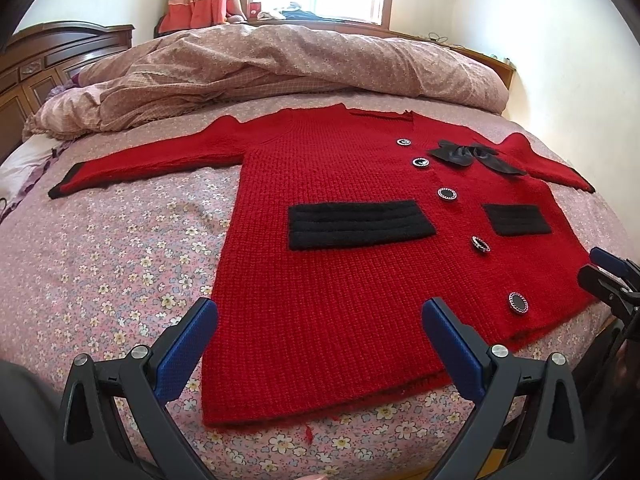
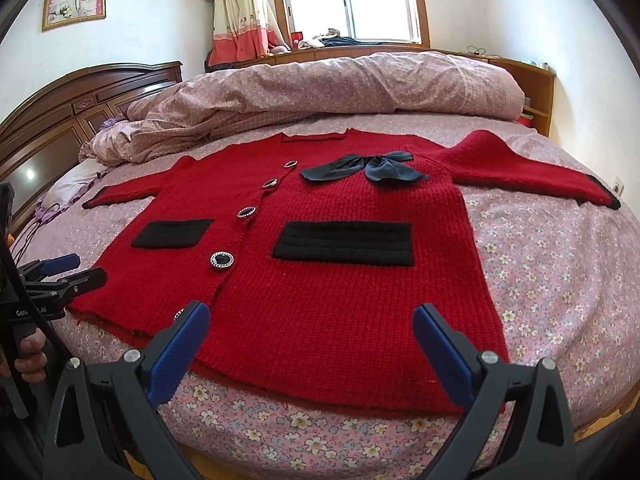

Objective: Fold small clothes

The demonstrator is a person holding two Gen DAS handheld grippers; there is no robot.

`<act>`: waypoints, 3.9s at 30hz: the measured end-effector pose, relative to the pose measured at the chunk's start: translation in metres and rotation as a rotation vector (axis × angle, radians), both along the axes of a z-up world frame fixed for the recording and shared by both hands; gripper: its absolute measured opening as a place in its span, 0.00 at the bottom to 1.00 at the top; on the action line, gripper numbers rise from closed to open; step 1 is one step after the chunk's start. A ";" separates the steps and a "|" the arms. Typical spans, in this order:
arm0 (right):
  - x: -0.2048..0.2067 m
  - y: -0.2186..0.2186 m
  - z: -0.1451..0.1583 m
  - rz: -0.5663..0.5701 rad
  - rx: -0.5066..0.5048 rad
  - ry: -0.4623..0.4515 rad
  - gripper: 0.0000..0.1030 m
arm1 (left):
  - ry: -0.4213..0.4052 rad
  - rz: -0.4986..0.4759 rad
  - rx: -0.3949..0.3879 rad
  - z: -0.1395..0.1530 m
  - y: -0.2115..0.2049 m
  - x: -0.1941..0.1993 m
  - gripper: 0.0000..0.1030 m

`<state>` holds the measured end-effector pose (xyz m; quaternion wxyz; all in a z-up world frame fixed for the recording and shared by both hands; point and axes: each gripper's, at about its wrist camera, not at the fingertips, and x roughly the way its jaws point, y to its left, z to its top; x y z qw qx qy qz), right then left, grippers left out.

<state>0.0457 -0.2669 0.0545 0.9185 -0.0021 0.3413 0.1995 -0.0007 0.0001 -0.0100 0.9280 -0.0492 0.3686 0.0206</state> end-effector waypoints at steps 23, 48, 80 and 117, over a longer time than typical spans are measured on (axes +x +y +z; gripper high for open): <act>0.022 0.032 0.004 0.088 -0.003 -0.009 1.00 | 0.025 0.150 -0.083 0.010 0.041 0.016 0.96; 0.153 0.199 0.004 0.370 0.159 0.017 1.00 | 0.005 0.842 -0.660 -0.034 0.373 0.118 0.94; 0.190 0.145 -0.017 0.239 0.388 0.203 1.00 | -0.314 0.898 -0.890 -0.049 0.440 0.119 0.02; 0.184 -0.062 0.088 -0.033 0.209 -0.123 1.00 | -0.045 0.049 -0.570 0.002 -0.076 0.308 0.02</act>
